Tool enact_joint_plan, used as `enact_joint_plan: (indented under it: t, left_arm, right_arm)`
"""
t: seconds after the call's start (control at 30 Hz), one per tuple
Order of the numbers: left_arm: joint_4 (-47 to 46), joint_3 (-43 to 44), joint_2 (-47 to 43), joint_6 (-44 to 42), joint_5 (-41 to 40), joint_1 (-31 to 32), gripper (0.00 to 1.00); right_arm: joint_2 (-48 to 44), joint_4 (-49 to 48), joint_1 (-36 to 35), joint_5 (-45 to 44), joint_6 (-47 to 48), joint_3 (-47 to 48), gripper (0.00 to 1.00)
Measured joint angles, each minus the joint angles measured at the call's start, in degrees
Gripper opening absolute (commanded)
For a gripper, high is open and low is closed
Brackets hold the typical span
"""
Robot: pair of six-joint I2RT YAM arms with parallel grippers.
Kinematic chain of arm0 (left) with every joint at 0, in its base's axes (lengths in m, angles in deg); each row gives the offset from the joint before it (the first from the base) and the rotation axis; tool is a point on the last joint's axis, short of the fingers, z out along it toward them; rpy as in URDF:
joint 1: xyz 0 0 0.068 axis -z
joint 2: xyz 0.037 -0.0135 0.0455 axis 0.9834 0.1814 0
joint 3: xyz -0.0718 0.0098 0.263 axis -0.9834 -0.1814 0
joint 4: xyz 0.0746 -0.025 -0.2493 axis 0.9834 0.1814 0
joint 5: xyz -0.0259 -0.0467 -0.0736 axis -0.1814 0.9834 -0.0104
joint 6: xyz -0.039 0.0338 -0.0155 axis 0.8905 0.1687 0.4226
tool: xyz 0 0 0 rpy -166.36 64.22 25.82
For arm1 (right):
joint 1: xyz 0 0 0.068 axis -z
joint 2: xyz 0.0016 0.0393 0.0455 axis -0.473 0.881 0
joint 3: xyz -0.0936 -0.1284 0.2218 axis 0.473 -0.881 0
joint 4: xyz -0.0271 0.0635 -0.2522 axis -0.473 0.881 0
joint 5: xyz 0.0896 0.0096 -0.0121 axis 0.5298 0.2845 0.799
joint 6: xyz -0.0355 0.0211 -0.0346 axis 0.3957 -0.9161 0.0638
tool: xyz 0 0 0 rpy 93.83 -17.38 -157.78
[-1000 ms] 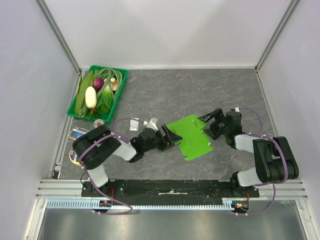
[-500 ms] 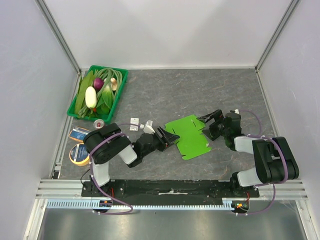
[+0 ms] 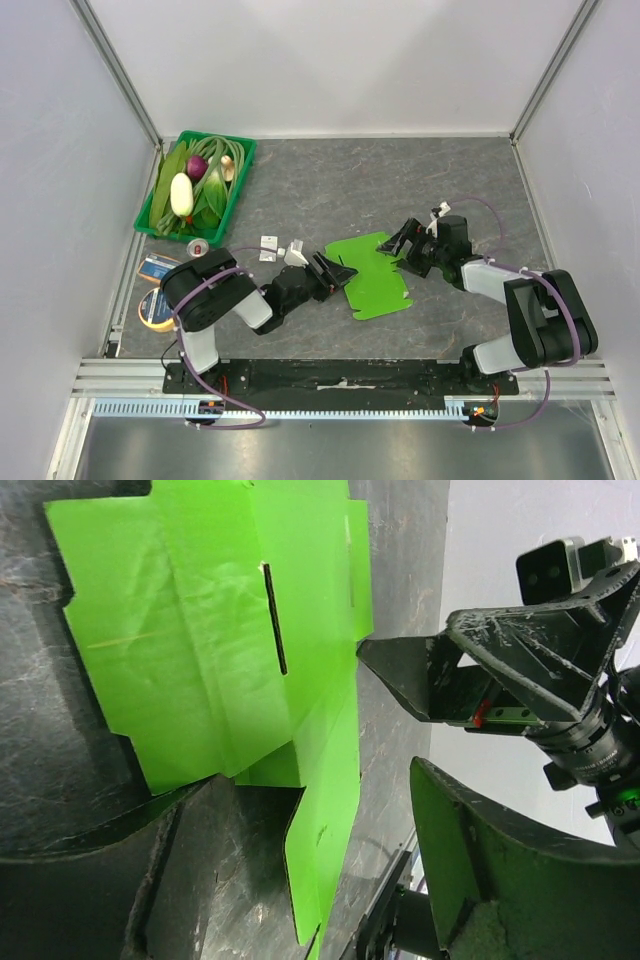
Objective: Fold the paper box
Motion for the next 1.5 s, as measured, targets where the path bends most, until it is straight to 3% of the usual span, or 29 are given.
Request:
enact_joint_plan:
  t: [0.2, 0.47, 0.67, 0.8, 0.9, 0.93, 1.0, 1.13, 1.33, 1.5]
  left_arm:
    - [0.09, -1.20, -1.75, -1.27, 2.05, 0.00, 0.71]
    - [3.67, -1.51, -6.25, -1.09, 9.77, 0.07, 0.70]
    - [3.72, -1.49, -3.98, 0.57, 13.27, 0.31, 0.70]
    - [3.48, -0.52, -1.20, 1.44, 15.10, 0.44, 0.65]
    - [4.07, 0.72, -0.79, 1.60, 15.69, 0.59, 0.44]
    - [4.50, 1.11, -0.79, 1.70, 15.74, 0.59, 0.31]
    - [5.97, 1.70, -0.87, 1.86, 15.72, 0.59, 0.25]
    - [9.55, 1.99, -1.64, 1.77, 15.58, 0.59, 0.02]
    - [21.09, 5.55, -7.52, 1.16, 17.86, -1.81, 0.02]
    - [38.93, 10.58, -15.52, -1.14, 23.39, -10.45, 0.02]
  right_arm:
    - [1.16, 0.31, -0.13, 2.62, 3.17, 0.39, 0.98]
    - [1.11, -1.07, -0.15, 1.64, 0.48, -0.44, 0.98]
    - [1.95, -4.52, -0.17, 1.51, -3.50, -1.53, 0.98]
    - [2.10, -6.78, -0.20, 1.25, -5.38, -2.67, 0.98]
    - [2.05, -7.91, -0.20, 1.07, -6.12, -3.19, 0.98]
    - [2.05, -8.04, -0.20, 1.03, -6.16, -3.23, 0.98]
    - [2.01, -8.04, -0.24, 0.98, -5.90, -3.23, 0.98]
    - [1.03, -5.73, -1.18, -0.39, -2.78, -2.49, 0.98]
    - [-2.97, 10.75, -6.03, -10.71, 10.14, 4.70, 0.98]
    - [-9.11, 19.39, -17.86, -23.47, 23.91, 11.89, 0.98]
